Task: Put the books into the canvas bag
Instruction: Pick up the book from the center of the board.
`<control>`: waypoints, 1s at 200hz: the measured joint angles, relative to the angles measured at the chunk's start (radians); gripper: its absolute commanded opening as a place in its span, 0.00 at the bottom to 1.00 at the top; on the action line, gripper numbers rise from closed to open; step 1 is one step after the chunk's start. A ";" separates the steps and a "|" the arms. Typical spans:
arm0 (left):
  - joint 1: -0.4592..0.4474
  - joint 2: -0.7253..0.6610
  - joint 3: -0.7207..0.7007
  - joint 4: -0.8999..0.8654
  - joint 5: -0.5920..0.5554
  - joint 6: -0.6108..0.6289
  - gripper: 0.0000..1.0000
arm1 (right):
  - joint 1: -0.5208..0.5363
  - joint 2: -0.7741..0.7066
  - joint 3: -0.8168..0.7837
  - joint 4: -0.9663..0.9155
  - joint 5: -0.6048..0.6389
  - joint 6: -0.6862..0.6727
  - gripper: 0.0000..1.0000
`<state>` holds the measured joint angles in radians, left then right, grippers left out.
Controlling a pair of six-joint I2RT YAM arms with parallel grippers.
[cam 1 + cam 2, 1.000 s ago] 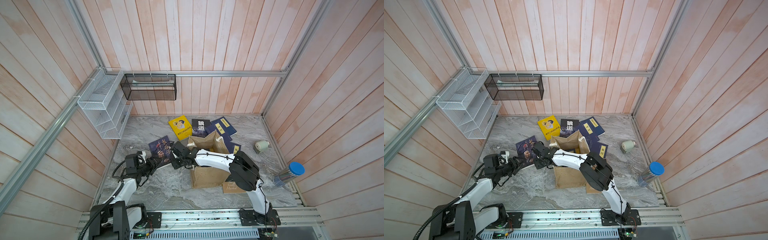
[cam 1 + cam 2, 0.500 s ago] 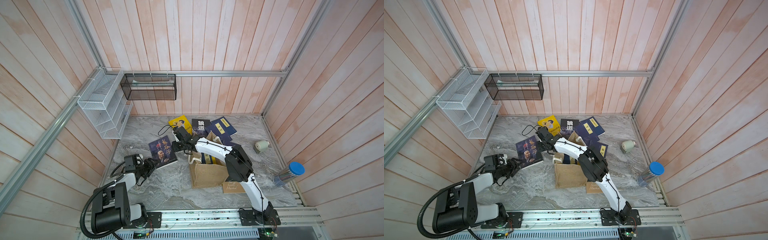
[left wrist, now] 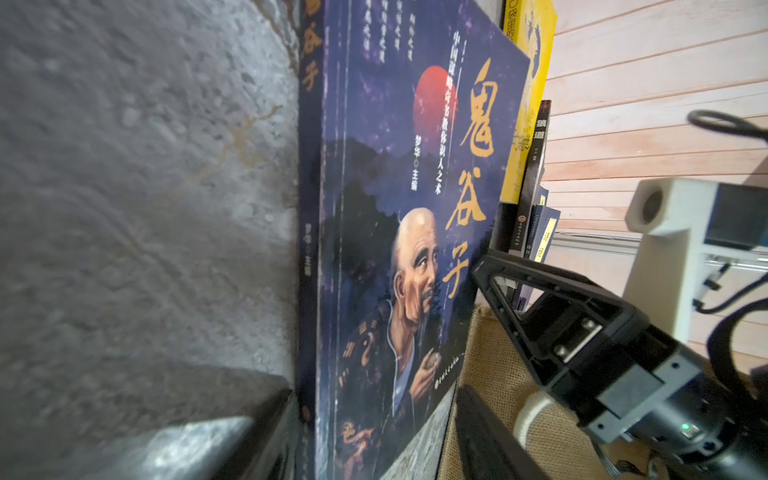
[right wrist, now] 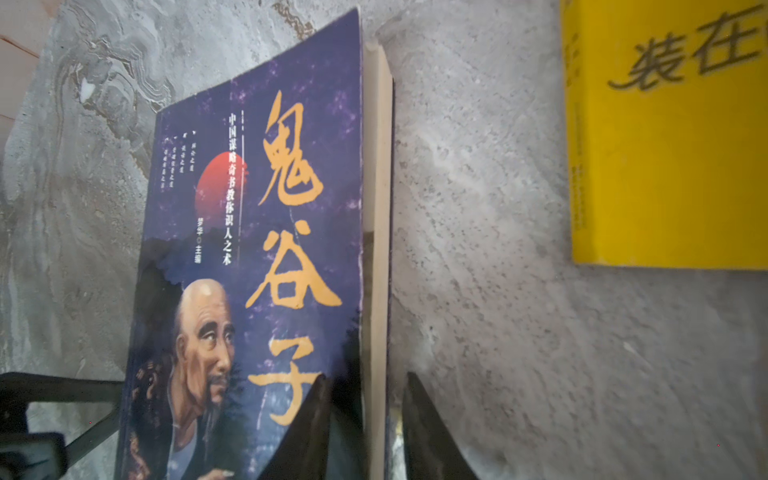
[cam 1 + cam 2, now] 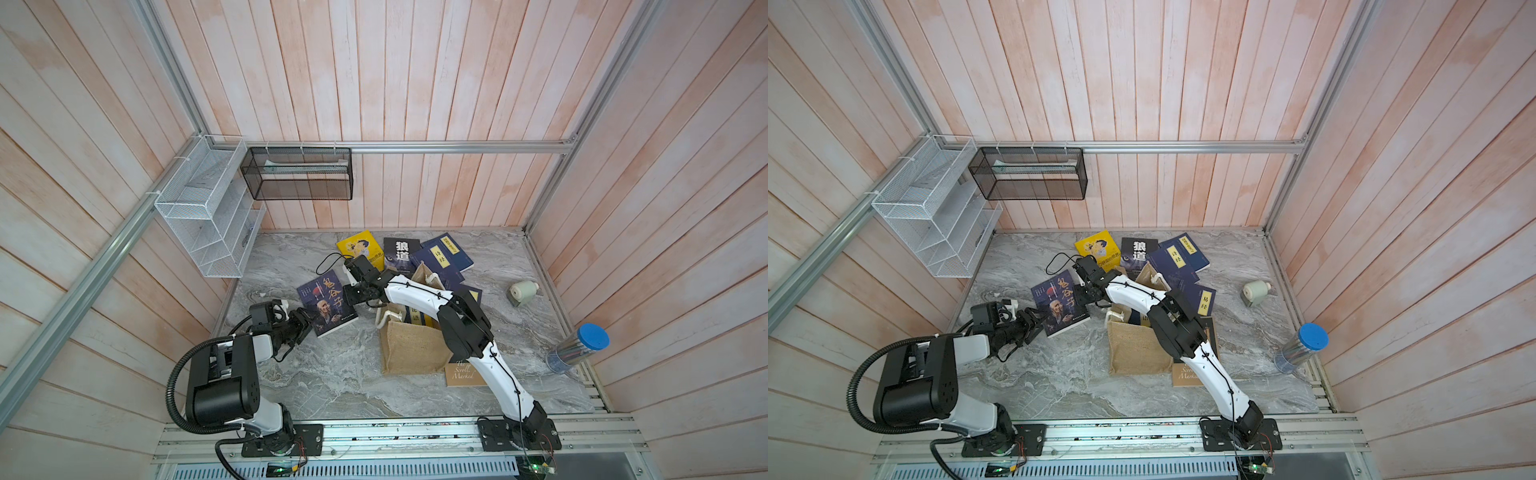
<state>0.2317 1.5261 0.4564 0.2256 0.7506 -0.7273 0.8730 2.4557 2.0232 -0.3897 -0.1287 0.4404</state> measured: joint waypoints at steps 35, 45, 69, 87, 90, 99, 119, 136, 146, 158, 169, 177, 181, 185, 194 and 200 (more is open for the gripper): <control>0.011 0.035 -0.006 0.057 0.056 -0.034 0.58 | 0.005 0.000 -0.030 0.036 0.002 0.000 0.23; 0.011 0.039 -0.017 0.080 0.068 -0.049 0.56 | 0.004 0.000 -0.035 0.049 0.004 0.000 0.21; 0.012 0.036 -0.041 0.113 0.091 -0.090 0.53 | 0.002 -0.004 -0.048 0.074 0.010 -0.002 0.16; 0.015 0.023 -0.046 0.122 0.105 -0.109 0.51 | 0.001 -0.010 -0.063 0.090 0.013 -0.003 0.15; 0.015 0.021 -0.047 0.123 0.106 -0.113 0.50 | 0.001 -0.011 -0.066 0.093 0.014 -0.003 0.14; 0.017 0.011 -0.049 0.128 0.111 -0.121 0.49 | 0.001 -0.016 -0.077 0.105 0.015 -0.003 0.14; 0.017 -0.011 -0.049 0.140 0.121 -0.143 0.48 | 0.001 -0.027 -0.100 0.126 0.019 -0.003 0.13; 0.016 -0.031 -0.049 0.148 0.129 -0.158 0.48 | 0.001 -0.033 -0.114 0.139 0.022 -0.002 0.13; 0.015 -0.042 -0.049 0.150 0.130 -0.160 0.48 | 0.001 -0.037 -0.124 0.146 0.023 -0.002 0.13; 0.008 -0.045 -0.049 0.149 0.127 -0.159 0.48 | 0.002 -0.042 -0.133 0.147 0.016 0.000 0.13; -0.006 -0.045 -0.048 0.138 0.122 -0.156 0.48 | 0.007 -0.045 -0.139 0.149 0.012 0.001 0.13; -0.017 -0.043 -0.048 0.128 0.116 -0.155 0.48 | 0.011 -0.047 -0.141 0.149 0.009 0.001 0.13; -0.023 -0.041 -0.048 0.125 0.114 -0.155 0.48 | 0.013 -0.047 -0.142 0.149 0.006 0.001 0.13; -0.029 -0.039 -0.048 0.122 0.111 -0.156 0.48 | 0.015 -0.048 -0.142 0.149 0.003 0.001 0.13; -0.040 -0.030 -0.048 0.121 0.108 -0.156 0.48 | 0.019 -0.049 -0.145 0.149 -0.001 0.001 0.13; -0.047 -0.023 -0.048 0.121 0.107 -0.158 0.46 | 0.022 -0.050 -0.145 0.148 -0.005 0.001 0.13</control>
<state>0.1852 1.5028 0.4084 0.3470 0.8577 -0.8852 0.8951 2.4058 1.8778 -0.2417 -0.1333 0.4412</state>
